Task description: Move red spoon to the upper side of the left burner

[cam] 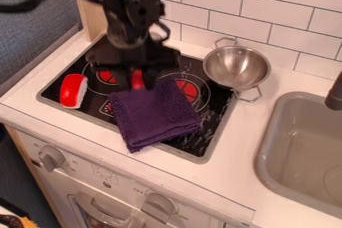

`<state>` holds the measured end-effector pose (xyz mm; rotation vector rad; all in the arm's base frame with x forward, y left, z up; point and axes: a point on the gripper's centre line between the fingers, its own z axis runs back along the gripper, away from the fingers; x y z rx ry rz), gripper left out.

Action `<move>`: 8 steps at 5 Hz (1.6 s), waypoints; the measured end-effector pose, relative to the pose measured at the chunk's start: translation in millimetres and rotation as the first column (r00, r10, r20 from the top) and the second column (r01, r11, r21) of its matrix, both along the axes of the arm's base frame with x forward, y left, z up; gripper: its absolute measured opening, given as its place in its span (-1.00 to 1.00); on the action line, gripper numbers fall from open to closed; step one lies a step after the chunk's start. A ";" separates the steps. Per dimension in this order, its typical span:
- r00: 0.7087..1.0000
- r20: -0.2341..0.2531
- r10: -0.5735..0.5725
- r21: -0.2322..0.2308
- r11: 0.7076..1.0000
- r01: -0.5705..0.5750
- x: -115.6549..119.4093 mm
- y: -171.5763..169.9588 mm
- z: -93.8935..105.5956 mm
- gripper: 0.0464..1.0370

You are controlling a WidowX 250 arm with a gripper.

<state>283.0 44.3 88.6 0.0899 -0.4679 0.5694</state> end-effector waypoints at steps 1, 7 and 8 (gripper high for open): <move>0.976 0.034 0.213 -0.011 0.977 -0.213 8.3 13.0 11.4 -0.33; 0.752 0.015 0.660 -0.137 0.746 -0.652 99.8 70.8 -70.6 -0.18; 0.751 -0.002 0.660 -0.151 0.742 -0.653 99.9 66.3 -71.8 0.43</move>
